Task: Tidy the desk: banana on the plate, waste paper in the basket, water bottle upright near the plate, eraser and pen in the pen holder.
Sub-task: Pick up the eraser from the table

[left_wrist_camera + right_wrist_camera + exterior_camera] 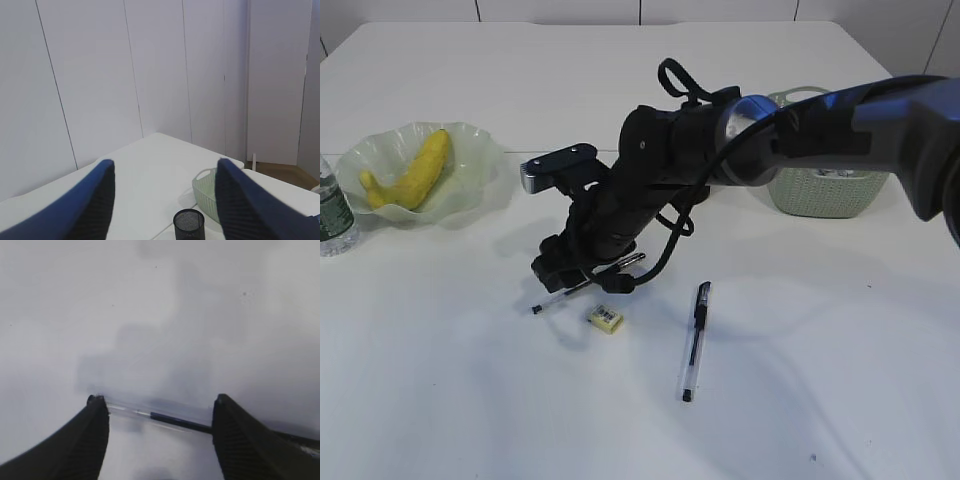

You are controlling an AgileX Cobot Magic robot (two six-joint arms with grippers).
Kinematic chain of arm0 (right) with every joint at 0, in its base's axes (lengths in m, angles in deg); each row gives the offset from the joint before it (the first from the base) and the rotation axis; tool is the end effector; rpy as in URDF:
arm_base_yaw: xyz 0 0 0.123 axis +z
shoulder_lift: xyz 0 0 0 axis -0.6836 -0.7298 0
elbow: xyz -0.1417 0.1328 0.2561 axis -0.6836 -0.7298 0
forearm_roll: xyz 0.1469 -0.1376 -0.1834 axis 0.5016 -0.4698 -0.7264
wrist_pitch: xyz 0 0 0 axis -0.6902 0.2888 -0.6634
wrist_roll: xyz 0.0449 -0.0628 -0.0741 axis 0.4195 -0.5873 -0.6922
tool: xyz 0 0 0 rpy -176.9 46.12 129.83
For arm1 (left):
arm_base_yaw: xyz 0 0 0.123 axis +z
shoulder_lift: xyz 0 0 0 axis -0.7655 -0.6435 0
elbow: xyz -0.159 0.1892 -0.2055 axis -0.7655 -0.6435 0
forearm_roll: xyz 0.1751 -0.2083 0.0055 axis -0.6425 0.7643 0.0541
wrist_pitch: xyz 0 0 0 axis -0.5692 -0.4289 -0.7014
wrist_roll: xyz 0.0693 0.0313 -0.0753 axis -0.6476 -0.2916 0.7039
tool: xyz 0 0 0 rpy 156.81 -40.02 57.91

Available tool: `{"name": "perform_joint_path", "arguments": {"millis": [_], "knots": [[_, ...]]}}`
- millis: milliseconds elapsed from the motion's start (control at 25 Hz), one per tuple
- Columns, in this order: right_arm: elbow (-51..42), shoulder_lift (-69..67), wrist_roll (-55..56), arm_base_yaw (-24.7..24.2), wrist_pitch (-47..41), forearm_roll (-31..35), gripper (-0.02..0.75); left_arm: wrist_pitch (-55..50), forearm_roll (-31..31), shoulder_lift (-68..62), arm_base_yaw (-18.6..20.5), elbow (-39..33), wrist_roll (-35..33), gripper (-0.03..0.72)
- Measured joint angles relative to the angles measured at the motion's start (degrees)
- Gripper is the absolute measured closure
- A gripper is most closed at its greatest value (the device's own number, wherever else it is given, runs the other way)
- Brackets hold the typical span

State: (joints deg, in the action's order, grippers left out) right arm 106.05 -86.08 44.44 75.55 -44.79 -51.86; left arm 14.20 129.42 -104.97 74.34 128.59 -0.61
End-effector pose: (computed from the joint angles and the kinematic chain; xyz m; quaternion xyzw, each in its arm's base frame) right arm 0.4467 0.3131 0.1398 -0.3476 0.8963 0.1663 0.2193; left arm 0.1864 -0.0192 0.5381 0.2482 0.6284 -0.2087 0.7071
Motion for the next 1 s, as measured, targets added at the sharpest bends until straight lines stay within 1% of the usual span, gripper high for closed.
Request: {"name": "perform_joint_path", "arguments": {"millis": [200, 400, 760, 1000], "knots": [[0.0, 0.0, -0.2, 0.0, 0.5, 0.0, 0.255, 0.0, 0.0, 0.0, 0.0, 0.0, 0.0, 0.245], [0.0, 0.0, -0.2, 0.0, -2.3, 0.0, 0.255, 0.0, 0.0, 0.0, 0.0, 0.0, 0.6, 0.245], [0.4, -1.6, -0.2, 0.0, -4.6, -0.7, 0.255, 0.0, 0.0, 0.0, 0.0, 0.0, 0.8, 0.245], [0.9, -1.8, -0.2, 0.0, -7.7, -2.1, 0.255, 0.0, 0.0, 0.0, 0.0, 0.0, 0.8, 0.245]]}}
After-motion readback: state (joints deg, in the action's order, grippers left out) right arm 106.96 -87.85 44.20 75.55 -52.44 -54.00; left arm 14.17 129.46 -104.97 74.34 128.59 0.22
